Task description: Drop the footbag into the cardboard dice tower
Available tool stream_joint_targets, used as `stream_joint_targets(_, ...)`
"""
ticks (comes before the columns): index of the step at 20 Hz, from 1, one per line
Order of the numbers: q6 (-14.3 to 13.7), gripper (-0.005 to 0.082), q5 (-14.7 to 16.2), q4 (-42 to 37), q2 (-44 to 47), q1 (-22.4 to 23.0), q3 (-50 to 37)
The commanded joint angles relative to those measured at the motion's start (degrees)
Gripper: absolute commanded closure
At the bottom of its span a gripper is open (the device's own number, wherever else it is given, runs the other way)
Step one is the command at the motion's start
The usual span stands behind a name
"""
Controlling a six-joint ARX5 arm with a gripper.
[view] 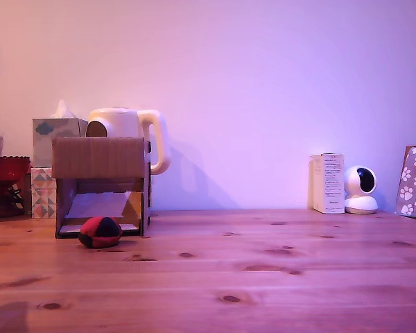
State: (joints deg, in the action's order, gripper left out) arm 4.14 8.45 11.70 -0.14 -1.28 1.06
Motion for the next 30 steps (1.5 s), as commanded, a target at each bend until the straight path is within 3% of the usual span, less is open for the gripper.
stream_joint_targets(1,0.0,0.0791,0.1,0.3,-0.6,-0.2,-1.4)
stream_joint_targets(9,0.0,0.0791,0.1,-0.1,-0.6,-0.2,-1.4)
stream_joint_targets(12,1.8,0.0791,0.6,-3.8,-0.6,-0.2,-0.9)
stream_joint_targets(23,9.4,0.0791,8.3,-5.8,1.8,0.0,11.1)
stream_joint_targets(30,9.4,0.0791,14.1,-10.6,18.0,1.2,13.3)
